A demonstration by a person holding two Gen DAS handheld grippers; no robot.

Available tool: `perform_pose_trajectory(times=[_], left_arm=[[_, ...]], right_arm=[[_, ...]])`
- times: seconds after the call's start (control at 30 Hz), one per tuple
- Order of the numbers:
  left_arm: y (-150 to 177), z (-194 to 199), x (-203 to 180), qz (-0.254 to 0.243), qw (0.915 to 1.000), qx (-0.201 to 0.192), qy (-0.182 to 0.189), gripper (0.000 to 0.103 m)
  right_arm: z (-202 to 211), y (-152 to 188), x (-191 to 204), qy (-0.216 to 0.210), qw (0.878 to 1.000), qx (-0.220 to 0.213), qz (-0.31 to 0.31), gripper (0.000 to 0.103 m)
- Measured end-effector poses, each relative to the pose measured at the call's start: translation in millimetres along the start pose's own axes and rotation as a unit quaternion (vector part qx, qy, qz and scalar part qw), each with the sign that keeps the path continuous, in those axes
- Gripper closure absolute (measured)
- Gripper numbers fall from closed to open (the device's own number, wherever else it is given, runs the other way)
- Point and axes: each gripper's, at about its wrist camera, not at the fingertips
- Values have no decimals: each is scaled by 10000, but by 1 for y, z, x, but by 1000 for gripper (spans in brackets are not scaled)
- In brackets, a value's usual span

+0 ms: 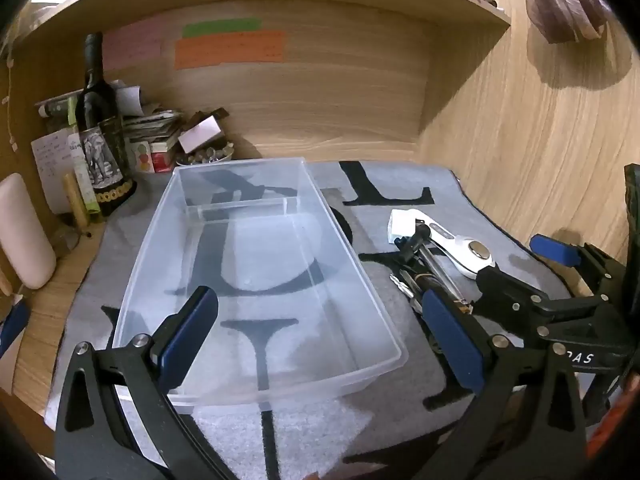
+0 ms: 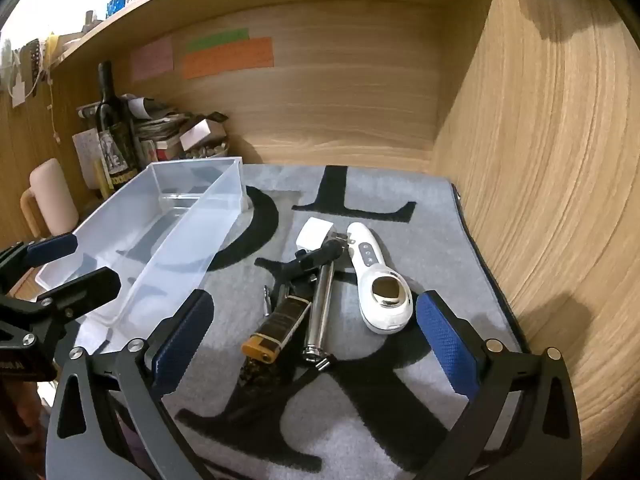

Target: Organize rigid objects

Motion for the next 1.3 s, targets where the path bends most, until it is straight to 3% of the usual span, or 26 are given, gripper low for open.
perform_pose_trajectory(times=[0.13, 0.27, 1.3], left_arm=[[4, -4, -16, -72, 9999, -38, -139, 0], [5, -4, -7, 55, 9999, -40, 79, 0], [2, -4, 1, 51, 9999, -60, 98, 0]], right_arm=[[1, -1, 0, -9, 10000, 56, 1, 2], [-3, 0, 2, -2, 10000, 48, 17, 2], [-1, 3, 11, -2, 9999, 44, 93, 2]])
Point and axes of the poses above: each gripper's, at about its wrist camera, not at the fingertips, and z roughly against the way its jaws point, x to its left, y to its underside, and after that the axes turned 15 degrees about x, right-handed
